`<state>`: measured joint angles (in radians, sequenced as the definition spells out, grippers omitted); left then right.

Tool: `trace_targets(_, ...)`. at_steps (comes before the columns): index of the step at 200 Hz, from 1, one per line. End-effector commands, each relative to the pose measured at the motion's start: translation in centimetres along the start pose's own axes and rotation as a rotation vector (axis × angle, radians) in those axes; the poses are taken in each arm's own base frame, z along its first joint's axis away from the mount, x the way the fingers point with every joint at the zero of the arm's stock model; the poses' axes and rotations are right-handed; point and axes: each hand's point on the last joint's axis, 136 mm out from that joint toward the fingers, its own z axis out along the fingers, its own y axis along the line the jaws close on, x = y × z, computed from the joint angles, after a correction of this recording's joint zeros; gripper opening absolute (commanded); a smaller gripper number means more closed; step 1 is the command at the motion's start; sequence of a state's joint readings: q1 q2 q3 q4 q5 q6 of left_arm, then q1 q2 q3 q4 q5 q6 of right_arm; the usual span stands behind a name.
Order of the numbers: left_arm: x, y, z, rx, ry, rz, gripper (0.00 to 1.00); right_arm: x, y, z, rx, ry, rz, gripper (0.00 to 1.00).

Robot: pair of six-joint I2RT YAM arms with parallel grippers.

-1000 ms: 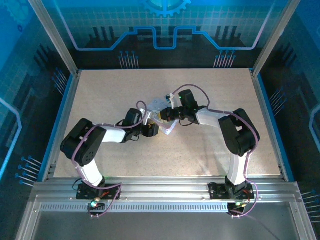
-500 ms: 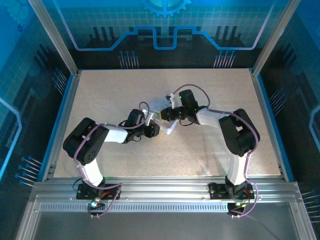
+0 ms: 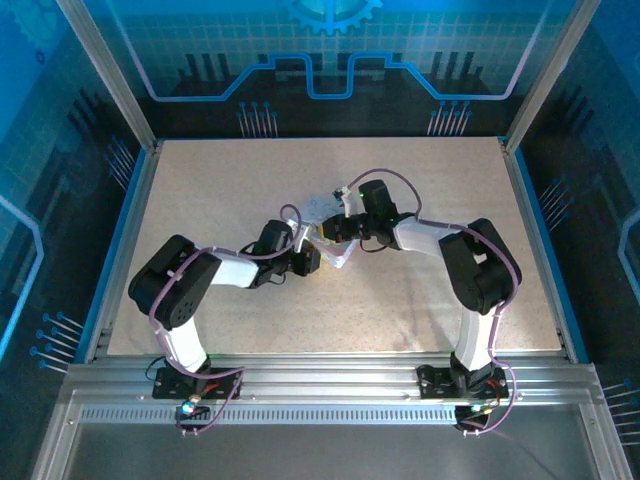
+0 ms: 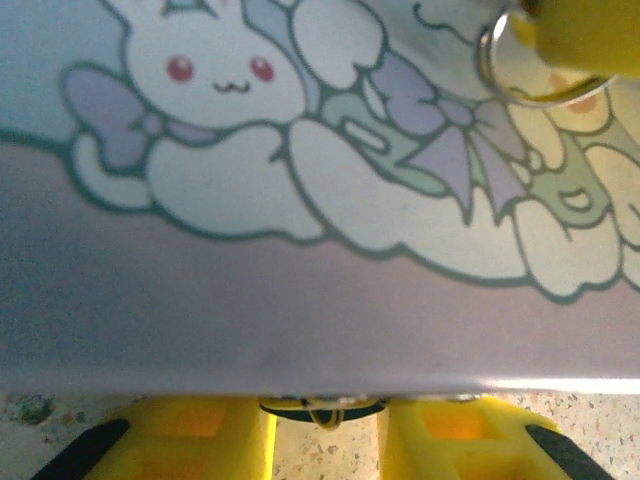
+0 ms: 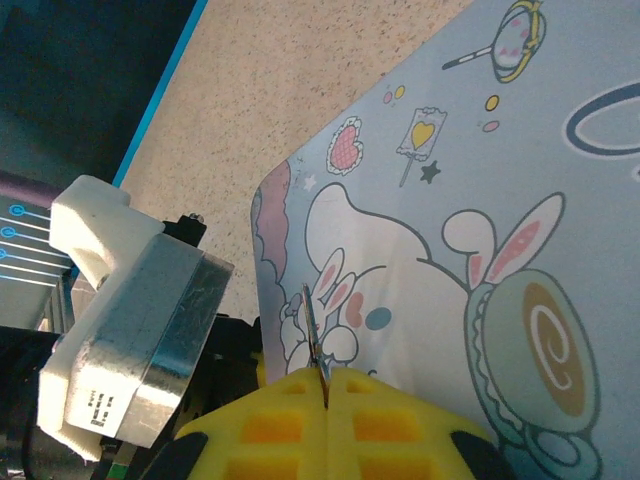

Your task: Unlock a padlock with a key

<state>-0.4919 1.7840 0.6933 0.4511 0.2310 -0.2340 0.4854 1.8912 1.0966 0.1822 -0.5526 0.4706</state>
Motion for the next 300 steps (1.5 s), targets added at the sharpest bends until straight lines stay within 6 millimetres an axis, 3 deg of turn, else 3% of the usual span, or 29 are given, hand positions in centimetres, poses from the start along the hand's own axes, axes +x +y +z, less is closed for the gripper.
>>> trace_targets(1, 0.7, -0.6, 0.2, 0.002, 0.012, -0.001, 0.27, 4.8, -0.7, 0.5, 0.039, 0.142, 0.106, 0.02)
trace_targets(61, 0.6, -1.8, -1.5, 0.02, 0.018, -0.121, 0.25, 0.9, 2.6, -2.9, 0.046, 0.009, -0.042, 0.02)
trace_targets(109, 0.5, -4.0, -2.8, 0.116, 0.033, -0.25, 0.25, 1.1, 4.0, -6.4, 0.099, -0.067, -0.148, 0.02)
trace_targets(142, 0.2, -5.1, -3.6, 0.157, 0.042, -0.319, 0.24, 2.7, 5.2, -8.0, 0.149, -0.058, -0.229, 0.02)
trace_targets(154, 0.0, -5.5, -3.8, 0.17, 0.047, -0.341, 0.23, 4.7, 4.9, -8.0, 0.171, -0.024, -0.24, 0.02)
trace_targets(209, -0.3, -6.6, -4.4, 0.217, 0.051, -0.419, 0.22, 9.3, 4.7, -8.1, 0.189, 0.0, -0.26, 0.02)
trace_targets(258, -0.5, -7.1, -4.7, 0.24, 0.047, -0.461, 0.21, 13.0, 2.9, -6.9, 0.229, 0.031, -0.262, 0.02)
trace_targets(300, -0.5, -7.4, -5.0, 0.244, 0.046, -0.492, 0.23, 13.7, 2.8, -5.3, 0.224, 0.015, -0.306, 0.02)
